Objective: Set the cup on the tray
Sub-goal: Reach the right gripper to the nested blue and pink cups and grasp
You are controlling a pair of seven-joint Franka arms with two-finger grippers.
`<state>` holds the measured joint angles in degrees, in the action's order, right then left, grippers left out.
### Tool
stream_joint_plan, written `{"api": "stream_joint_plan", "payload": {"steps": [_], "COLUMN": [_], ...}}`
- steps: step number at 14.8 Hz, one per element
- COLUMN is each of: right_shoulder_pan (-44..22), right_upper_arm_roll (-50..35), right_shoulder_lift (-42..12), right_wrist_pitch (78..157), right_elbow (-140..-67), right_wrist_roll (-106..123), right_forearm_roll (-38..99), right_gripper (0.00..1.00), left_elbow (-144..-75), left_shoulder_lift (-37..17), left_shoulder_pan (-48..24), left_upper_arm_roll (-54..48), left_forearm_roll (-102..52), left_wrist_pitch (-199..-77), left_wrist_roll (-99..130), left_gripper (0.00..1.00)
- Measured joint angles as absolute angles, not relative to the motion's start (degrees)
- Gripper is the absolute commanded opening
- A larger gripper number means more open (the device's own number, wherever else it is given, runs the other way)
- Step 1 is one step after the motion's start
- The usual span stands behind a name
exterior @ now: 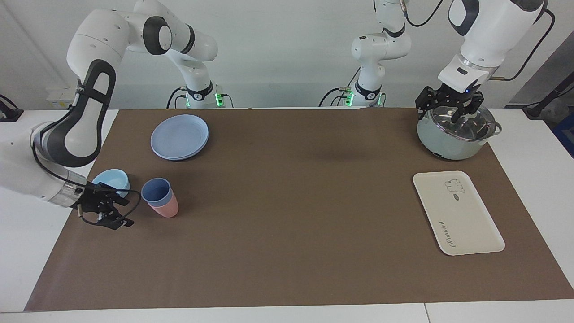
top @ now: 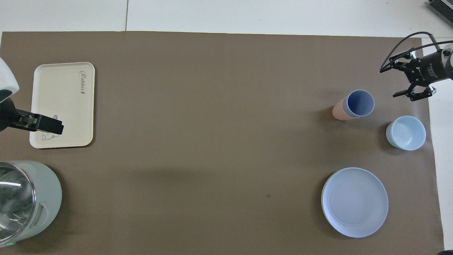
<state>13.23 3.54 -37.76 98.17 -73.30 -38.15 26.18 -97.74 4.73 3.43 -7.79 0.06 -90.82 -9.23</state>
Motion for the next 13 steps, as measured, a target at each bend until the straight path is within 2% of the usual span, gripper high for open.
{"api": "stream_joint_plan", "payload": {"steps": [5, 13], "right_shoulder_pan": [13.9, 14.0], "right_upper_arm_roll": [3.5, 3.4], "right_shoulder_lift": [-39.4, -39.6], "right_wrist_pitch": [96.5, 96.5], "right_elbow": [-74.3, -80.1], "right_wrist_roll": [-40.5, -43.5], "right_forearm_roll": [28.6, 34.7], "right_gripper": [0.92, 0.92], "left_elbow": [-100.4, -101.3], "left_shoulder_lift": [6.2, 6.8], "left_shoulder_pan": [3.0, 2.8], "left_upper_arm_roll": [-8.4, -8.4], "left_forearm_roll": [0.1, 0.1], "left_wrist_pitch": [-92.2, -92.6], "left_wrist_roll": [-9.2, -9.2], "left_gripper": [1.0, 1.0]}}
